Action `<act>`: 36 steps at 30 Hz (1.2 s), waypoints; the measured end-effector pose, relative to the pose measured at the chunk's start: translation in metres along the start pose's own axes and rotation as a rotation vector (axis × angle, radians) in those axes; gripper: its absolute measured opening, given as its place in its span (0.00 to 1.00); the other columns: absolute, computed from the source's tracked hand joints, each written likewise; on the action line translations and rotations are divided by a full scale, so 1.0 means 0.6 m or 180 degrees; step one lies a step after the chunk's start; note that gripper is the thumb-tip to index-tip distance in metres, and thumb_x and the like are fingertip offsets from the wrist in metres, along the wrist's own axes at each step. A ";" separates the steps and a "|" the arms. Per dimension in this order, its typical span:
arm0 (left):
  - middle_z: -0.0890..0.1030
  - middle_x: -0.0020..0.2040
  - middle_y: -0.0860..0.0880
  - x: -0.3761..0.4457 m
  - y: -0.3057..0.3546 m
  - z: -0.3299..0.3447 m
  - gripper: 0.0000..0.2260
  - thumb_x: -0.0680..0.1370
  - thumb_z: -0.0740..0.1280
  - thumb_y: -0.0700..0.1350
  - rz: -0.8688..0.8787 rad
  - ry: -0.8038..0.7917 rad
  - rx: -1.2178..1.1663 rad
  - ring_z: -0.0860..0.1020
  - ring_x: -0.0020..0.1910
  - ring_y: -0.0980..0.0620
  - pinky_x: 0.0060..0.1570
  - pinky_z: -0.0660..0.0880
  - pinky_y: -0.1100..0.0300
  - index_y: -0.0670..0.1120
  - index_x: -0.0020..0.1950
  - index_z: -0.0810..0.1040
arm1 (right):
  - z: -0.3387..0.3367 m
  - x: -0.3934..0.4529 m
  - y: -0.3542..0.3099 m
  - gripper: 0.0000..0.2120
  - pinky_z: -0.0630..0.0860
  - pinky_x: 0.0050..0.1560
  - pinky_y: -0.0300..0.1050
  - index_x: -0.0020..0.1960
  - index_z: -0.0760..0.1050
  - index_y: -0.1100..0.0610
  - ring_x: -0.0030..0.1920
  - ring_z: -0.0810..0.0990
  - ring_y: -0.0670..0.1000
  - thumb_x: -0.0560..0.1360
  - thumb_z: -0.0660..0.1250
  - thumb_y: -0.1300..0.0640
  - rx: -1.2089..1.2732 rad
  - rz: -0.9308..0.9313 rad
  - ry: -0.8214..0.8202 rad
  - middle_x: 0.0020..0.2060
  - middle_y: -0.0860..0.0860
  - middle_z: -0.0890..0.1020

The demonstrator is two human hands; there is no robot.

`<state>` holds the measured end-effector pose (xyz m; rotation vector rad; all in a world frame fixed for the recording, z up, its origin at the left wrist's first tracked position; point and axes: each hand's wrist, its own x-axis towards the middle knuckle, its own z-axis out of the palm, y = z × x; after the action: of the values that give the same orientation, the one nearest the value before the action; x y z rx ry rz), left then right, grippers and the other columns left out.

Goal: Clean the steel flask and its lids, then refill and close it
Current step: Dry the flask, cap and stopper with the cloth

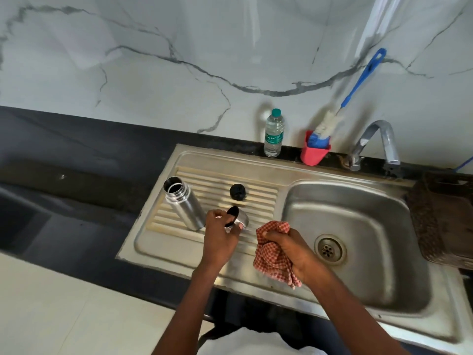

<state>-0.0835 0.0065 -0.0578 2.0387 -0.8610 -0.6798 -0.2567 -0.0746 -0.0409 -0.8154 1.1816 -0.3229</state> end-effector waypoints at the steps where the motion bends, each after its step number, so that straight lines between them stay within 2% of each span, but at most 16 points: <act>1: 0.71 0.63 0.48 -0.001 -0.010 0.001 0.09 0.79 0.75 0.39 0.0034 0.0030 0.0112 0.81 0.58 0.48 0.56 0.73 0.74 0.42 0.59 0.84 | 0.007 0.003 0.002 0.11 0.84 0.54 0.61 0.57 0.81 0.62 0.48 0.87 0.63 0.76 0.74 0.61 -0.0091 -0.0021 -0.0010 0.45 0.62 0.87; 3: 0.70 0.69 0.47 -0.005 -0.026 0.001 0.10 0.81 0.72 0.41 0.0100 0.0054 0.0532 0.82 0.59 0.45 0.63 0.77 0.61 0.42 0.61 0.85 | 0.018 0.009 0.006 0.10 0.85 0.51 0.59 0.57 0.81 0.63 0.46 0.88 0.62 0.76 0.74 0.62 -0.0183 -0.0031 -0.0008 0.44 0.61 0.88; 6: 0.62 0.79 0.45 -0.012 -0.042 0.003 0.12 0.83 0.68 0.41 0.0187 -0.0006 0.1293 0.80 0.64 0.42 0.70 0.75 0.53 0.43 0.66 0.83 | 0.031 0.015 0.012 0.09 0.84 0.52 0.62 0.55 0.82 0.63 0.46 0.88 0.62 0.76 0.73 0.63 -0.0149 0.0006 0.0049 0.43 0.62 0.87; 10: 0.59 0.80 0.45 -0.014 -0.066 0.018 0.15 0.82 0.68 0.40 0.0324 -0.0113 0.1833 0.76 0.67 0.39 0.66 0.78 0.46 0.43 0.68 0.81 | 0.032 0.019 0.016 0.10 0.84 0.51 0.64 0.57 0.81 0.64 0.47 0.87 0.64 0.77 0.71 0.65 0.0011 0.0059 0.0152 0.45 0.63 0.87; 13: 0.61 0.78 0.44 -0.013 -0.079 0.029 0.15 0.83 0.67 0.40 0.0404 -0.0047 0.1838 0.73 0.70 0.40 0.66 0.78 0.46 0.43 0.70 0.79 | 0.022 0.019 0.015 0.10 0.85 0.48 0.59 0.58 0.81 0.65 0.48 0.87 0.64 0.77 0.68 0.66 0.0232 0.0045 0.0184 0.47 0.64 0.87; 16: 0.64 0.78 0.43 -0.015 -0.085 0.036 0.18 0.83 0.68 0.42 0.0426 0.0106 0.1967 0.66 0.76 0.41 0.74 0.72 0.47 0.42 0.73 0.77 | 0.006 0.020 0.011 0.10 0.84 0.49 0.58 0.57 0.82 0.67 0.47 0.86 0.64 0.78 0.67 0.67 0.0545 0.0022 0.0189 0.49 0.67 0.86; 18: 0.65 0.77 0.42 -0.019 -0.085 0.040 0.19 0.83 0.69 0.43 0.0413 0.0163 0.2002 0.65 0.77 0.41 0.77 0.69 0.47 0.41 0.73 0.76 | -0.005 0.024 0.009 0.10 0.84 0.51 0.59 0.57 0.82 0.68 0.48 0.86 0.64 0.77 0.68 0.66 0.0756 0.0010 0.0216 0.50 0.68 0.85; 21: 0.67 0.76 0.41 -0.025 -0.087 0.041 0.19 0.82 0.71 0.43 0.0474 0.0211 0.2050 0.67 0.75 0.41 0.75 0.72 0.47 0.42 0.72 0.77 | -0.017 0.026 0.007 0.09 0.83 0.52 0.59 0.57 0.82 0.66 0.49 0.86 0.63 0.78 0.68 0.65 0.0973 0.0008 0.0277 0.50 0.65 0.86; 25: 0.66 0.76 0.44 -0.033 -0.085 0.036 0.23 0.79 0.74 0.46 0.0442 0.0188 0.2239 0.69 0.74 0.42 0.72 0.74 0.50 0.46 0.73 0.74 | -0.022 0.022 0.005 0.08 0.83 0.49 0.57 0.55 0.82 0.66 0.45 0.87 0.61 0.78 0.67 0.66 0.1121 -0.0004 0.0257 0.47 0.64 0.86; 29: 0.64 0.78 0.45 -0.046 -0.080 0.026 0.30 0.76 0.77 0.46 0.0421 0.0230 0.2047 0.67 0.76 0.42 0.70 0.76 0.47 0.49 0.75 0.70 | -0.023 0.023 0.006 0.11 0.81 0.58 0.66 0.59 0.81 0.66 0.53 0.86 0.66 0.78 0.67 0.66 0.1171 0.0091 0.0193 0.52 0.66 0.86; 32: 0.65 0.77 0.46 -0.057 -0.060 0.016 0.26 0.79 0.75 0.48 0.0471 0.0430 0.1727 0.66 0.76 0.45 0.71 0.74 0.50 0.49 0.75 0.71 | -0.022 0.024 0.008 0.12 0.81 0.58 0.67 0.60 0.80 0.66 0.54 0.85 0.67 0.78 0.67 0.67 0.1277 0.0131 0.0143 0.52 0.66 0.85; 36: 0.75 0.69 0.46 -0.030 0.003 0.015 0.15 0.82 0.70 0.42 0.0998 0.0774 0.1032 0.72 0.70 0.47 0.68 0.70 0.58 0.45 0.69 0.78 | -0.030 0.019 0.001 0.13 0.82 0.54 0.64 0.61 0.79 0.66 0.50 0.86 0.65 0.78 0.66 0.67 0.1536 0.0204 0.0128 0.51 0.65 0.86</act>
<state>-0.1015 0.0155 -0.0583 2.1430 -1.1684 -0.1205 -0.2689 -0.0887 -0.0517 -0.3510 1.1023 -0.5474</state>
